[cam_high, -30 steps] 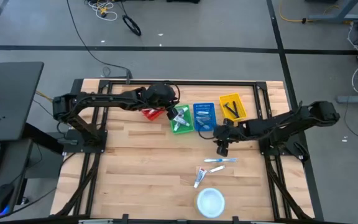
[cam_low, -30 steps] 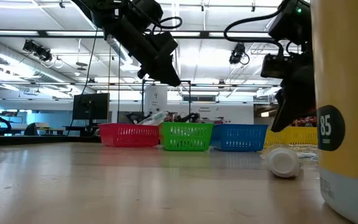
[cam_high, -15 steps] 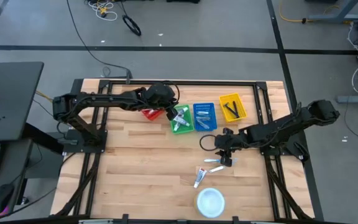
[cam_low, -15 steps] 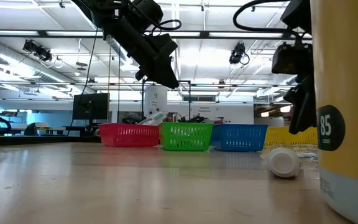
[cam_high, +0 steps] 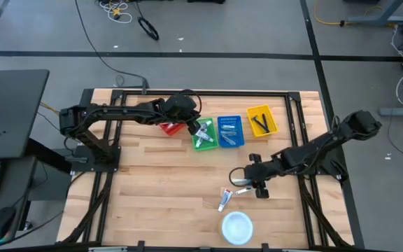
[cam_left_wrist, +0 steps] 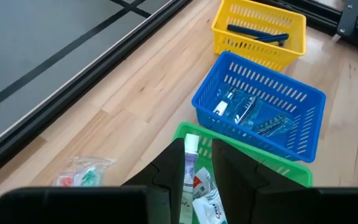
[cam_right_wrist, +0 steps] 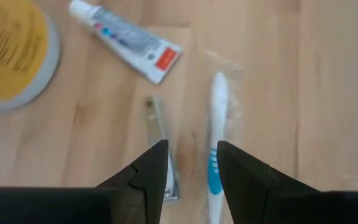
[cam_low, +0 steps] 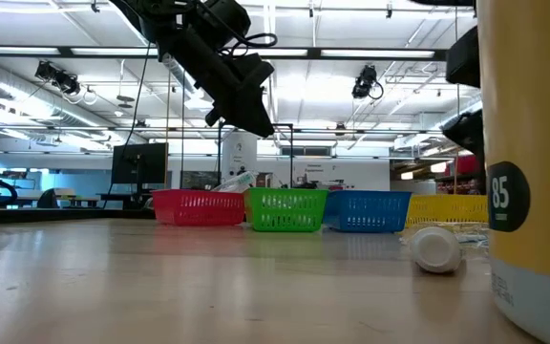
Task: Pick & Place Travel size toiletries
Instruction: Put the silver nail cutter into the blue bin
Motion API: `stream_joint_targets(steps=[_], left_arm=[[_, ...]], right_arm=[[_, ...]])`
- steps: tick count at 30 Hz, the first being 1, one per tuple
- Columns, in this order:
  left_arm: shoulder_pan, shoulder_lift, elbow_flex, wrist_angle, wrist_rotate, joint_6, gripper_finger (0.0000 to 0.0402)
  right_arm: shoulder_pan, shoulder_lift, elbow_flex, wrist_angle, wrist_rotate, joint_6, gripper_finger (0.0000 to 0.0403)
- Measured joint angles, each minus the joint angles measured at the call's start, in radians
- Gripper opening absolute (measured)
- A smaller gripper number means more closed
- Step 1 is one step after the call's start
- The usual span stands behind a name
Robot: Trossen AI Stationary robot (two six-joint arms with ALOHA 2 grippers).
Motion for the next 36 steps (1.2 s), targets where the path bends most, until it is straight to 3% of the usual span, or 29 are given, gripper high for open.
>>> stream_joint_targets(steps=[16,31,36], left_arm=[[0.0,0.0,0.0,-0.004,-0.003,0.0,0.0088],[0.0,0.0,0.0,-0.004,-0.003,0.001,0.0088],[0.0,0.0,0.0,-0.004,-0.003,0.0,0.0087]], right_arm=[[0.106,0.014,-0.007,0.075,-0.002,-0.029,0.0147],[0.104,0.171,-0.007,0.088,0.003,-0.032,0.0147],[0.104,0.21,-0.007,0.093,0.047,-0.033,0.0147]])
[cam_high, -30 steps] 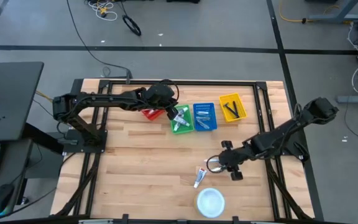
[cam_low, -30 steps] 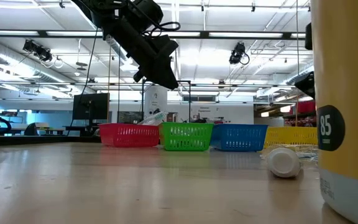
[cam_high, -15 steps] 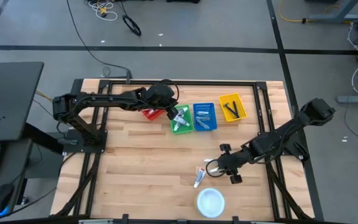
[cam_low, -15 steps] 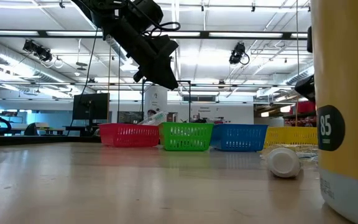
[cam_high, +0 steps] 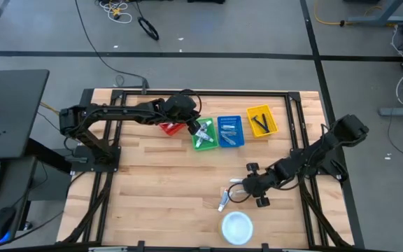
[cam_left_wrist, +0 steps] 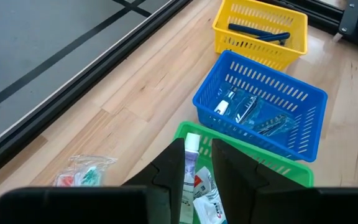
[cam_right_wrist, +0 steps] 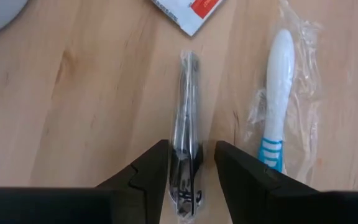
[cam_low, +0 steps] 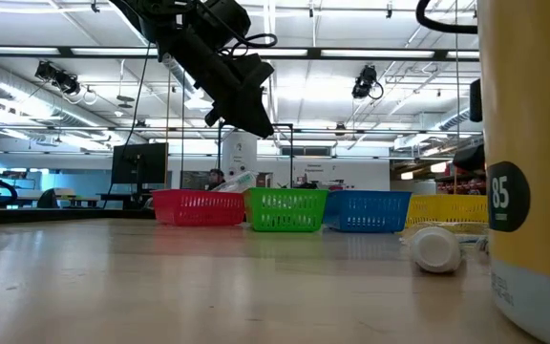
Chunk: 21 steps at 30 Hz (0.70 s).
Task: Pick & Place Travel size toiletries
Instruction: Put the silver nail cutter into the blue bin
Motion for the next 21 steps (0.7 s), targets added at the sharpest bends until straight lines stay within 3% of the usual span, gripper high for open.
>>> stream_joint_targets(steps=[6,16,21], left_arm=[[0.0,0.0,0.0,0.0,0.0,0.0,0.0088],[0.0,0.0,0.0,0.0,0.0,0.045,0.0088],[0.002,0.0,0.002,0.0,0.0,0.046,0.0082]], right_arm=[[0.0,0.009,0.002,0.001,0.007,-0.014,0.0143],[-0.001,0.011,0.001,0.0,0.017,0.009,0.0087],[-0.001,-0.013,0.005,0.003,0.014,-0.033,0.008]])
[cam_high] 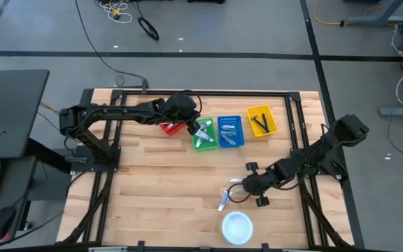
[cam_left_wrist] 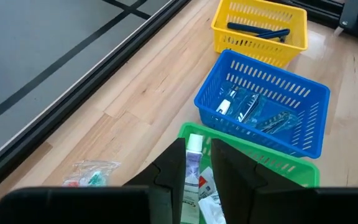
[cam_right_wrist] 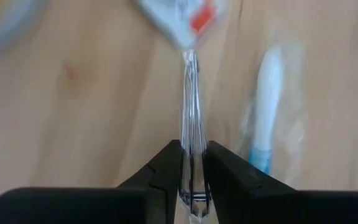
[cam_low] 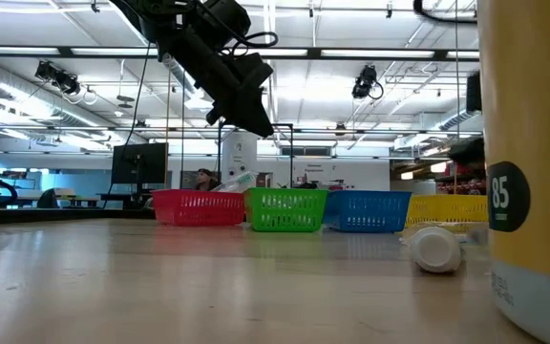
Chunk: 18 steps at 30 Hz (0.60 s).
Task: Pick & Place Travel size toiletries
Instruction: Put the silver nail cutter into the blue bin
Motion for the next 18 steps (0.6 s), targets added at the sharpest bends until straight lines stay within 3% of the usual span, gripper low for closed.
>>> stream_joint_targets(steps=[6,12,15,18], left_arm=[[0.0,0.0,0.0,-0.002,0.0,0.06,0.0078],[0.0,0.0,-0.001,0.0,0.0,0.111,0.008],[-0.002,0.0,-0.006,0.0,0.0,0.122,0.008],[-0.003,0.0,-0.006,0.001,0.0,0.13,0.008]], right_arm=[[-0.01,-0.105,0.058,-0.032,0.121,-0.099,0.008],[-0.079,-0.212,0.092,-0.211,0.527,-0.172,0.008],[-0.161,-0.226,0.093,-0.2,0.737,-0.173,0.008],[-0.272,-0.218,0.092,-0.126,0.722,-0.223,0.008]])
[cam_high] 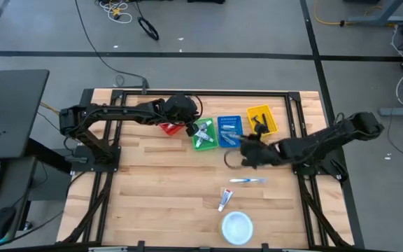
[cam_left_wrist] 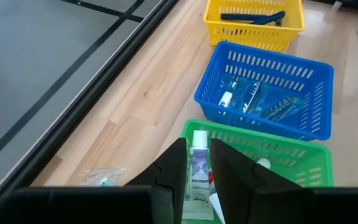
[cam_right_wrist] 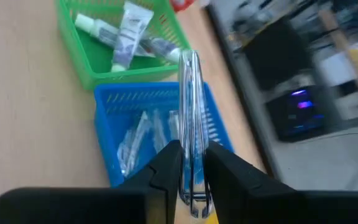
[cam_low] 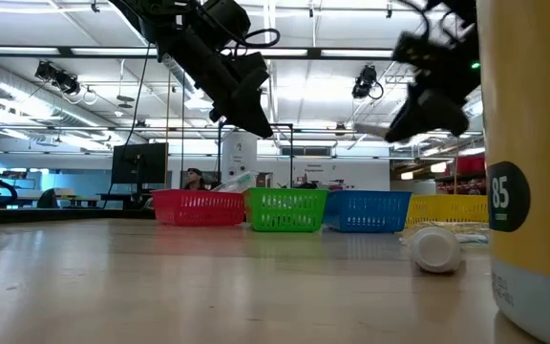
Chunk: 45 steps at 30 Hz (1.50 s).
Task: Pick & Place Travel size toiletries
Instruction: Put the silver nail cutter into the blue bin, then put the blue toothbrush into the red bin
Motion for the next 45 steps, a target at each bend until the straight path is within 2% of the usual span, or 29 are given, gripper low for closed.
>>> stream_joint_targets(steps=[4,8,11,14,24,30,40,42,45], left_arm=[[0.0,0.0,0.0,0.006,0.0,0.037,0.008],[0.0,0.0,0.0,0.017,0.0,0.063,0.008],[0.0,0.0,0.0,0.017,-0.001,0.066,0.008],[0.0,0.0,0.0,0.012,0.0,0.08,0.008],[0.0,0.0,-0.001,0.008,0.0,0.097,0.008],[0.0,0.0,-0.001,0.014,0.0,0.094,0.008],[0.0,0.0,-0.001,0.027,0.0,0.094,0.008],[0.0,0.0,-0.001,0.027,0.0,0.094,0.008],[0.0,0.0,-0.001,0.027,0.0,0.094,0.008]], right_arm=[[-0.166,0.026,0.0,0.108,-0.216,-0.095,0.008],[-0.294,0.058,0.0,0.2,-0.408,-0.12,0.008],[-0.359,0.086,0.0,0.21,-0.502,-0.123,0.008],[-0.397,0.117,0.0,0.198,-0.553,-0.143,0.008],[-0.449,0.227,0.0,0.21,-0.556,-0.208,0.008],[-0.464,0.23,0.0,0.213,-0.601,-0.206,0.0082],[-0.479,0.23,0.0,0.218,-0.576,-0.208,0.0145],[-0.477,0.23,0.0,0.238,-0.548,-0.208,0.0154],[-0.462,0.229,0.019,0.236,-0.565,-0.207,0.016]])
